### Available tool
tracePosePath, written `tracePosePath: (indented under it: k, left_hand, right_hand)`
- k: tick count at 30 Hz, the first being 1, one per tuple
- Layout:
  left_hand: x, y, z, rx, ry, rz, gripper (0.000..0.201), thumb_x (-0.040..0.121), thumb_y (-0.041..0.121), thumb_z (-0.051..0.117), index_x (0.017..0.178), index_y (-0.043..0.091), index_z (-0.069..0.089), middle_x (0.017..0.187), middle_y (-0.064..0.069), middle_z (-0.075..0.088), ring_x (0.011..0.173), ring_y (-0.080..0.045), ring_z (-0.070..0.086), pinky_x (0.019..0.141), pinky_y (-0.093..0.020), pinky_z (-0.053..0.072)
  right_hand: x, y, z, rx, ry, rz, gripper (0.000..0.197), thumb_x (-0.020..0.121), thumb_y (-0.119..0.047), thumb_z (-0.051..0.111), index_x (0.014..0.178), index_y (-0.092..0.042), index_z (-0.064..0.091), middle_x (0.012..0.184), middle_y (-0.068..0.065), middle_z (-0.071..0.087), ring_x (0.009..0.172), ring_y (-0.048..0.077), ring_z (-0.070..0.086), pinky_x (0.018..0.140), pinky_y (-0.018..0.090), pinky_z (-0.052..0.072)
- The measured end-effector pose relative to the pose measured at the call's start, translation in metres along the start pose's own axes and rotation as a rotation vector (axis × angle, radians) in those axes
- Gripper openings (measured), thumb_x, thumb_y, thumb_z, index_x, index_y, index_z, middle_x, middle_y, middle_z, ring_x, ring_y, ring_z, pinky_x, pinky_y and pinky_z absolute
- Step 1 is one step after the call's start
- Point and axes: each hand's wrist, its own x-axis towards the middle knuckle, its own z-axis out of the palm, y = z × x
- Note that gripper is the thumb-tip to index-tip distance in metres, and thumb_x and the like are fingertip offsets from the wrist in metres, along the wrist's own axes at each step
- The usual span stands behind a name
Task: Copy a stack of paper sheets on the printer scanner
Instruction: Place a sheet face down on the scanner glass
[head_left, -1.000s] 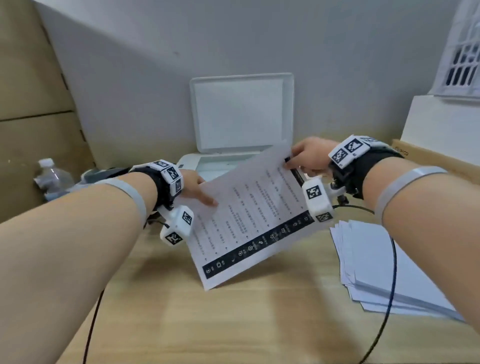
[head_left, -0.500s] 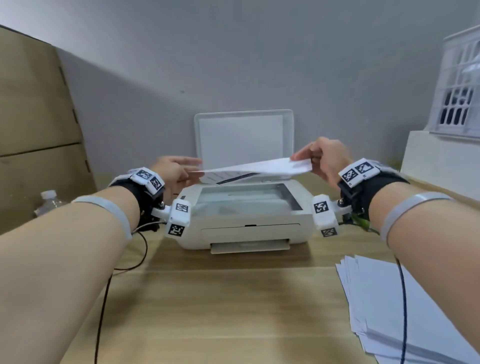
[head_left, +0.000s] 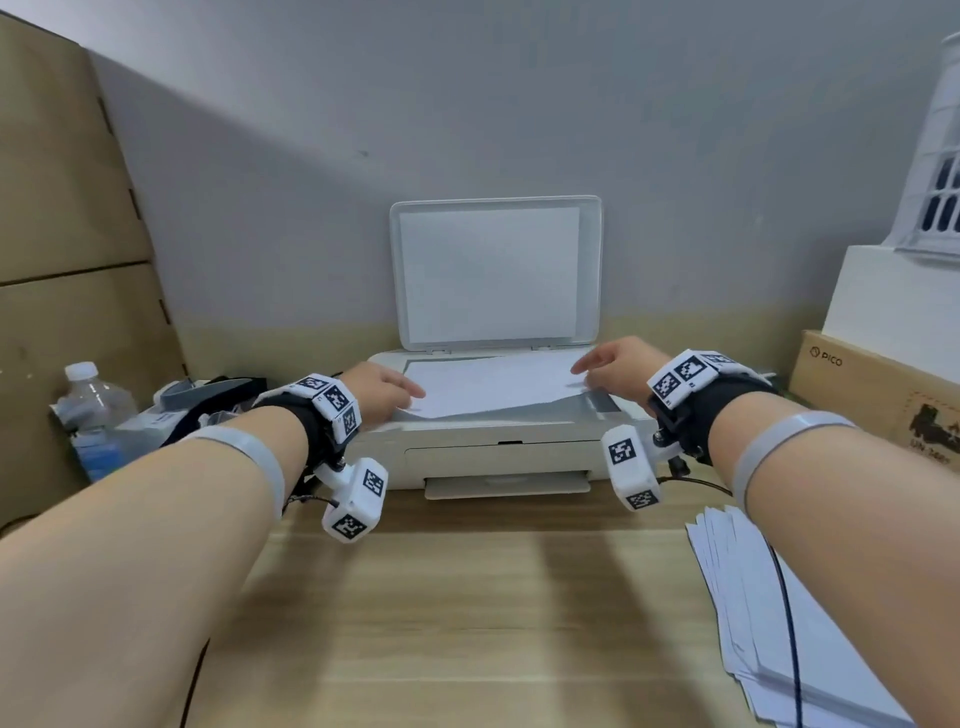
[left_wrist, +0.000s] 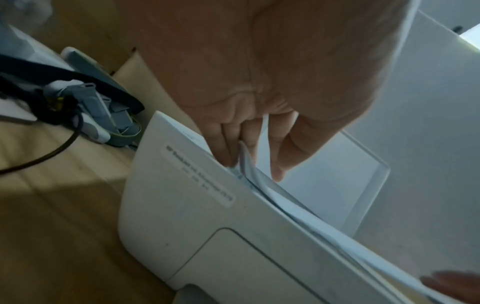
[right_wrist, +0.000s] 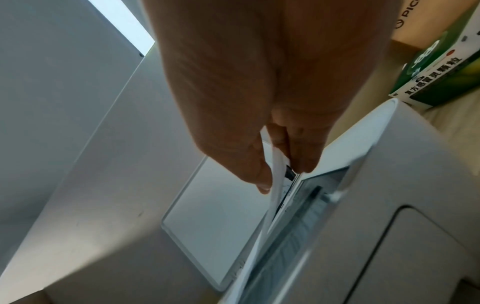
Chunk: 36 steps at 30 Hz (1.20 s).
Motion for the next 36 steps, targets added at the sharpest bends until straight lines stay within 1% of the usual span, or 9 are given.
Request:
tracePosePath:
  k: [3,10,13,17,21,25,31,34,36]
  left_hand:
    - [0.001,0.0,0.002,0.15,-0.078,0.031,0.027,0.092,0.016,0.06,0.115,0.023,0.072,0.122,0.003,0.062,0.11,-0.013,0.054,0.093,-0.021,0.036]
    - [0.005,-0.005,0.003,0.37,-0.083,0.022,0.032,0.089,0.023,0.06,0.119,0.033,0.068,0.131,0.006,0.062,0.118,-0.012,0.055,0.091,-0.018,0.035]
    - [0.006,-0.003,0.005,0.412,-0.106,0.023,0.036,0.091,0.03,0.06,0.126,0.033,0.064,0.136,0.007,0.058,0.126,-0.014,0.051,0.096,-0.019,0.033]
    - [0.008,-0.001,0.005,0.437,-0.139,0.031,0.037,0.093,0.037,0.058,0.13,0.035,0.061,0.14,0.008,0.054,0.13,-0.016,0.048,0.107,-0.025,0.031]
    - [0.013,0.001,-0.002,0.346,-0.151,0.052,0.032,0.094,0.036,0.058,0.125,0.03,0.065,0.136,0.007,0.058,0.125,-0.015,0.051,0.103,-0.024,0.033]
    - [0.03,0.003,-0.02,0.231,-0.09,0.053,0.032,0.093,0.041,0.057,0.123,0.031,0.066,0.132,0.006,0.059,0.121,-0.018,0.052,0.101,-0.029,0.035]
    - [0.091,0.014,-0.044,-0.19,0.042,-0.027,0.043,0.095,0.027,0.059,0.136,0.015,0.053,0.13,-0.006,0.058,0.116,-0.023,0.054,0.104,-0.043,0.044]
    - [0.13,0.022,-0.052,-0.386,0.158,-0.072,0.059,0.094,0.019,0.06,0.147,0.015,0.035,0.111,-0.007,0.058,0.106,-0.027,0.058,0.095,-0.042,0.049]
    - [0.15,0.027,-0.054,-0.451,0.197,-0.094,0.071,0.091,0.018,0.062,0.152,0.018,0.024,0.121,-0.01,0.055,0.111,-0.031,0.057,0.096,-0.046,0.05]
  right_hand:
    - [0.005,0.0,0.006,-0.095,-0.068,0.005,0.03,0.094,-0.011,0.056,0.119,-0.019,0.07,0.126,0.004,0.064,0.106,0.019,0.059,0.083,0.025,0.043]
    - [-0.002,-0.005,0.024,-0.287,-0.17,0.045,0.028,0.101,-0.025,0.044,0.12,-0.012,0.06,0.141,0.003,0.053,0.116,0.02,0.051,0.097,0.026,0.038]
    - [0.004,-0.004,0.03,-0.32,-0.196,0.049,0.009,0.098,-0.028,0.049,0.106,-0.029,0.044,0.144,0.003,0.049,0.102,0.012,0.038,0.086,0.021,0.029]
    - [0.011,-0.006,0.03,-0.466,-0.265,0.012,0.009,0.102,-0.021,0.04,0.102,-0.014,0.046,0.117,0.005,0.052,0.096,0.017,0.039,0.06,0.018,0.03]
    - [0.018,-0.004,0.025,-0.527,-0.244,-0.027,0.034,0.102,-0.025,0.046,0.132,-0.014,0.057,0.137,0.003,0.054,0.118,0.02,0.051,0.088,0.024,0.04]
    - [0.02,-0.017,0.006,-0.465,-0.186,-0.065,0.044,0.106,-0.03,0.036,0.146,-0.012,0.044,0.153,0.003,0.04,0.14,0.022,0.037,0.112,0.03,0.026]
    - [0.058,-0.035,-0.006,-0.259,-0.062,-0.114,0.043,0.104,-0.028,0.042,0.143,-0.011,0.048,0.15,0.006,0.044,0.138,0.022,0.039,0.108,0.028,0.028]
    - [0.085,-0.041,-0.008,-0.084,0.054,-0.108,0.041,0.101,-0.027,0.049,0.139,-0.013,0.051,0.14,0.008,0.053,0.125,0.023,0.051,0.09,0.024,0.037]
    - [0.095,-0.043,-0.007,0.018,0.117,-0.1,0.04,0.1,-0.025,0.052,0.137,-0.013,0.051,0.135,0.008,0.055,0.116,0.022,0.054,0.082,0.022,0.035]
